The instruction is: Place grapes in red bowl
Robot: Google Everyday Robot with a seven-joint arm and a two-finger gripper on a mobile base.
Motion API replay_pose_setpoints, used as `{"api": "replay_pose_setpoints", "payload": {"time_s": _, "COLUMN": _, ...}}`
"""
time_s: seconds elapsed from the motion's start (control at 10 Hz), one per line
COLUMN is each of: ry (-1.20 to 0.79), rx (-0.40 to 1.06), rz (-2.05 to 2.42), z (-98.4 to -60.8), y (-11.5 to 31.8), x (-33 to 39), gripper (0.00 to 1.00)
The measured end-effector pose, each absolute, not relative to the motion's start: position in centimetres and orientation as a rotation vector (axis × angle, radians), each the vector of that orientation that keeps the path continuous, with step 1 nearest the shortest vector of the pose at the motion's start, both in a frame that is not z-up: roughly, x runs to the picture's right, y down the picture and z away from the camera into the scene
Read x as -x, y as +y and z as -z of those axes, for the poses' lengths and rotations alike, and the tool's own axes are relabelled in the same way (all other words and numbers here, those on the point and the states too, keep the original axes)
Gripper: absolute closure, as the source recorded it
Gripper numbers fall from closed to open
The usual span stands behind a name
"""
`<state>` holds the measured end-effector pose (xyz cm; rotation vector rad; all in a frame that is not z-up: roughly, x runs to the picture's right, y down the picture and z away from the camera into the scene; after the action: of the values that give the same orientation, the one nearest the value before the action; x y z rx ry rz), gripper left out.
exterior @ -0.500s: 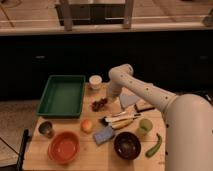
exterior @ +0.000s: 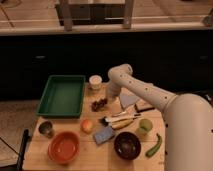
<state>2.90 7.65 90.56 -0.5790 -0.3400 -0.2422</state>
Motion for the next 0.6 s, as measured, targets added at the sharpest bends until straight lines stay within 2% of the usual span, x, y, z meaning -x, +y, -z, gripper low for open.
{"api": "replay_pose_setpoints", "payload": {"time_s": 0.4, "ry": -0.349, "rx": 0.574, "rz": 0.266, "z": -90.19, "y": 7.71, "x": -2.57, "gripper": 0.88}}
{"api": "replay_pose_setpoints", "payload": {"time_s": 0.6, "ry": -0.355, "rx": 0.572, "rz": 0.290, "z": -90.09, "y": 7.71, "x": -2.33, "gripper": 0.78}}
